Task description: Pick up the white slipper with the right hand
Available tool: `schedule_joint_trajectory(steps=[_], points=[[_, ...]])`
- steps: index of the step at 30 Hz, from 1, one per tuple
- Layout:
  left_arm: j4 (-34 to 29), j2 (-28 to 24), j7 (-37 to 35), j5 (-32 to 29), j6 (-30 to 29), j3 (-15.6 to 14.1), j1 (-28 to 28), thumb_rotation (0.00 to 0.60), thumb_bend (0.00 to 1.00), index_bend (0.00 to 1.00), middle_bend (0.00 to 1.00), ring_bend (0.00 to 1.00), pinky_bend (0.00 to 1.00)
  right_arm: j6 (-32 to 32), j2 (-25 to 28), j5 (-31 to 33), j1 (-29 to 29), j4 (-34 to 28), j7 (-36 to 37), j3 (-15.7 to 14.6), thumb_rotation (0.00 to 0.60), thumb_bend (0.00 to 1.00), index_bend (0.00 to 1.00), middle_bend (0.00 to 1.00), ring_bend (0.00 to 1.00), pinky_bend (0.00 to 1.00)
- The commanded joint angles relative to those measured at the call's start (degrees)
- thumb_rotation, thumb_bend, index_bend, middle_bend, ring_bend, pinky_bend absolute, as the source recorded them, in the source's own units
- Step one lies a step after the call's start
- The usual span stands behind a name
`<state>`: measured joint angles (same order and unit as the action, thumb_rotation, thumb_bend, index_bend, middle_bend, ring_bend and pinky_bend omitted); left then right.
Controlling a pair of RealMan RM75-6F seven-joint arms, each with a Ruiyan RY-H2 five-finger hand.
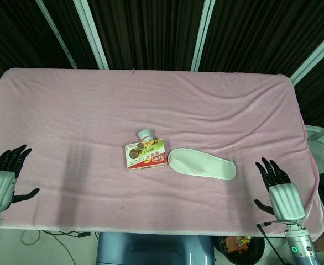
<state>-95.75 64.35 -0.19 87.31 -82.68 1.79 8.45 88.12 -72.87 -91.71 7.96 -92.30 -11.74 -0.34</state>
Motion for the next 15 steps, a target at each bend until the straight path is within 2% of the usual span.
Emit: schedule_joint_trajectory(steps=[1,6,11,15], points=[[-0.1,0.0,0.0,0.0,0.0,-0.1,0.0,0.600,0.00,0.00,0.00,0.00,0.00,0.0,-0.1,-0.2,0.0,0.0,0.0,0.1,0.600,0.11,0.00,0.00,0.00,0.23],[-0.3,-0.2,0.0,0.2,0.0,-0.2,-0.1,0.600,0.00,0.00,0.00,0.00,0.00,-1.6,-0.9,0.5,1.2,-1.4,-0.1,1.6,0.600,0.11,0.03,0.02,0.00,0.23],[-0.3,0.0,-0.1,0.0,0.3,-0.2,0.1,0.600,0.00,0.00,0.00,0.00,0.00,-5.1,-2.8,2.1,3.3,-3.7,-1.8,3.0,0.600,0.13,0.21,0.14,0.06,0.23],[-0.4,0.0,-0.4,-0.1,0.9,-0.2,0.3,0.600,0.00,0.00,0.00,0.00,0.00,-9.1,-7.0,4.4,5.8,-4.3,-5.2,4.4,0.600,0.15,0.31,0.21,0.10,0.23]])
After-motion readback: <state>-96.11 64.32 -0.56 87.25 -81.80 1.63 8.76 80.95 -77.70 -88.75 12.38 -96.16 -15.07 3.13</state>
